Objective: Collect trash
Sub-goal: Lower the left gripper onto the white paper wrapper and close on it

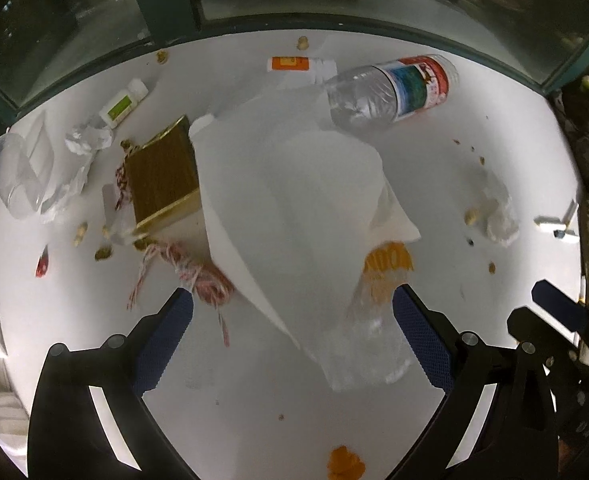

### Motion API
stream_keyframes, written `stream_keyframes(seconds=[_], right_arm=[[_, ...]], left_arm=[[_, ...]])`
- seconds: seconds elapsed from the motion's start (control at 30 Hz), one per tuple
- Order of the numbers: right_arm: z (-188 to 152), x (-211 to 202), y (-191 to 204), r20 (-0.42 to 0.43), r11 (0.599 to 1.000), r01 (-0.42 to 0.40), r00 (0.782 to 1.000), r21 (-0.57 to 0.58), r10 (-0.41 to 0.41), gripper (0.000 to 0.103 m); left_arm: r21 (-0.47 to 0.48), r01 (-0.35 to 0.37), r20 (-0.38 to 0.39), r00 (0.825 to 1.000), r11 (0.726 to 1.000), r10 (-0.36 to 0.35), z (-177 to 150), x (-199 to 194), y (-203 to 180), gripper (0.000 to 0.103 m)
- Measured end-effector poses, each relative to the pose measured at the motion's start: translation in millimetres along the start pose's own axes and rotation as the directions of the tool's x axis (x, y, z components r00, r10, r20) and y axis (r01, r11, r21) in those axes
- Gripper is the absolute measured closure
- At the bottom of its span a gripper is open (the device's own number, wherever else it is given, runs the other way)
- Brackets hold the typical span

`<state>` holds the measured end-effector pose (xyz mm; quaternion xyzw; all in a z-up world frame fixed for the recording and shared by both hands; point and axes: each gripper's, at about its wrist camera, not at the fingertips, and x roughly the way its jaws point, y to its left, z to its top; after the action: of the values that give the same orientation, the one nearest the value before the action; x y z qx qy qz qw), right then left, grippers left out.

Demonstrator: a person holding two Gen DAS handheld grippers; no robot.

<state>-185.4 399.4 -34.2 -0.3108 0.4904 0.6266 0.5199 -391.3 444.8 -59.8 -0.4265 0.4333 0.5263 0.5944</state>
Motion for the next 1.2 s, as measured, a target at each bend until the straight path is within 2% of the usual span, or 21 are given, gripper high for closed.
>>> stream_keyframes(seconds=[0.6, 0.73, 1.03, 1.1, 1.13, 1.2], right_arm=[[19, 38, -8, -0.041, 1.0, -0.016, 0.999, 0.021, 0.017, 0.051], [20, 42, -9, -0.05, 1.0, -0.018, 0.999, 0.02, 0.019, 0.051], [21, 45, -9, -0.059, 1.0, -0.013, 0.998, 0.01, 0.014, 0.051], [22, 45, -9, -0.059, 1.0, -0.012, 0.998, 0.008, 0.013, 0.051], [22, 45, -9, -0.058, 1.0, -0.012, 0.998, 0.008, 0.013, 0.051], [22, 45, -9, -0.059, 1.0, -0.012, 0.998, 0.008, 0.013, 0.051]], left_arm=[[-0.01, -0.014, -0.032, 0.999, 1.0, 0.013, 30, 38, 9, 0.006], [0.058, -0.09, 0.032, 0.996, 0.994, 0.088, 33, 39, 3, 0.006], [0.053, -0.071, 0.011, 0.997, 0.996, 0.07, 32, 47, 2, 0.006], [0.048, -0.06, 0.012, 0.998, 0.997, 0.059, 31, 47, -1, 0.014], [0.049, -0.074, 0.018, 0.997, 0.996, 0.073, 31, 46, 0, 0.028], [0.039, -0.062, 0.015, 0.998, 0.997, 0.062, 30, 45, 1, 0.032]])
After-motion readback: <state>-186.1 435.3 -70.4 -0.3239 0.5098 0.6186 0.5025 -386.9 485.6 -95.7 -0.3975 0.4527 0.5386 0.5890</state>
